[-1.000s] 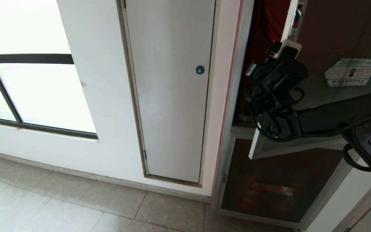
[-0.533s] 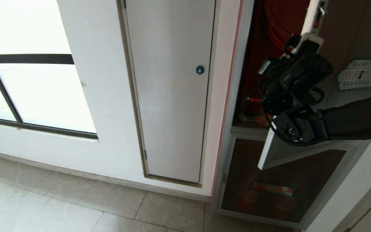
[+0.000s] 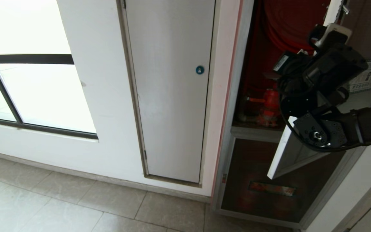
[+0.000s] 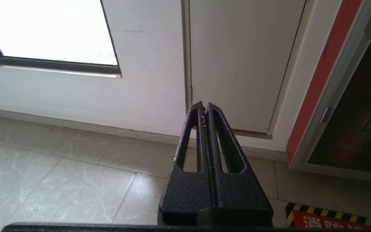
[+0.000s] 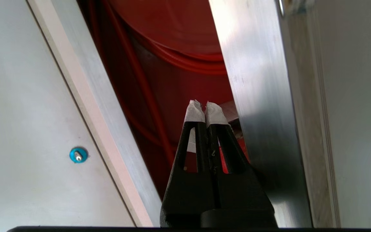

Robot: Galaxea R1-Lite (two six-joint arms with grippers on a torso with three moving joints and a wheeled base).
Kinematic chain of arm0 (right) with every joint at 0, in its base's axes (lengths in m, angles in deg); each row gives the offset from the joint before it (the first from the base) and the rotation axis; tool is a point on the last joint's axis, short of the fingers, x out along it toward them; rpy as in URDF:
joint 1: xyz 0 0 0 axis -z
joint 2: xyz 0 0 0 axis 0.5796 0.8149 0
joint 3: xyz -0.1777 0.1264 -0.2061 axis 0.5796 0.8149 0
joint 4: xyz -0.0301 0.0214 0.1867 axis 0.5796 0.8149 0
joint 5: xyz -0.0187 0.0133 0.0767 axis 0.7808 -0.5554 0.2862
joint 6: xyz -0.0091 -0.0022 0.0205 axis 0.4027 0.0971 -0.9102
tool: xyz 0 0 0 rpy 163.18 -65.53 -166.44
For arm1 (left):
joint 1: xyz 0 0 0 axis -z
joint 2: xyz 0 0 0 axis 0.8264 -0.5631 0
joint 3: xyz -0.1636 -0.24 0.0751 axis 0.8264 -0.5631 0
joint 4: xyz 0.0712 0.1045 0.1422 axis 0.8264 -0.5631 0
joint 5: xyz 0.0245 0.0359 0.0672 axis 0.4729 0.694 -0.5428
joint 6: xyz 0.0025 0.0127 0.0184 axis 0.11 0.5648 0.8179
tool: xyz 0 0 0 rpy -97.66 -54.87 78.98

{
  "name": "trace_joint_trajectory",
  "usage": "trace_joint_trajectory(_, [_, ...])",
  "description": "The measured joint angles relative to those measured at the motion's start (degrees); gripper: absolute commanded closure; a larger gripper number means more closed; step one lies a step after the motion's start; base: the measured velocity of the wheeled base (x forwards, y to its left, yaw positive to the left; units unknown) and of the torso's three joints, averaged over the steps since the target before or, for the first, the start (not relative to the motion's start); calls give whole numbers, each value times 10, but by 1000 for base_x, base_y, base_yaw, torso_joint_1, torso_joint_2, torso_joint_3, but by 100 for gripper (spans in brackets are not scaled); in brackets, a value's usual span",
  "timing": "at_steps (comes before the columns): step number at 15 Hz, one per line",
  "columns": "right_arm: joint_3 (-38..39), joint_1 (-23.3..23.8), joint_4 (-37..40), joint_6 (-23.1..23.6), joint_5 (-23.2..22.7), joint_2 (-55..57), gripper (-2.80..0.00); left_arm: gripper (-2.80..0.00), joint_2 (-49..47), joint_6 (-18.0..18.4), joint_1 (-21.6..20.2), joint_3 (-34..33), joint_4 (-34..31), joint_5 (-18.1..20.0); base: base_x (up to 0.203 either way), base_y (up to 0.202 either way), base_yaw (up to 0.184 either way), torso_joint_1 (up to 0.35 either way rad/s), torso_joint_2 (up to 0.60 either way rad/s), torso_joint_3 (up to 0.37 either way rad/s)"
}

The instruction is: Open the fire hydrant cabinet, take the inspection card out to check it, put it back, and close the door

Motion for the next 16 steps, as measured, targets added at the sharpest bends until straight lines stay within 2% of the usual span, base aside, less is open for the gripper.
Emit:
trace_joint_trajectory(10, [152,0,-16,0,12,-139,0,0,0,0,0,0,0,0,0,0,0,0,0,0])
trace_joint_trajectory(16, [214,0,-10,1,12,-215,0,0,0,0,0,0,0,0,0,0,0,0,0,0])
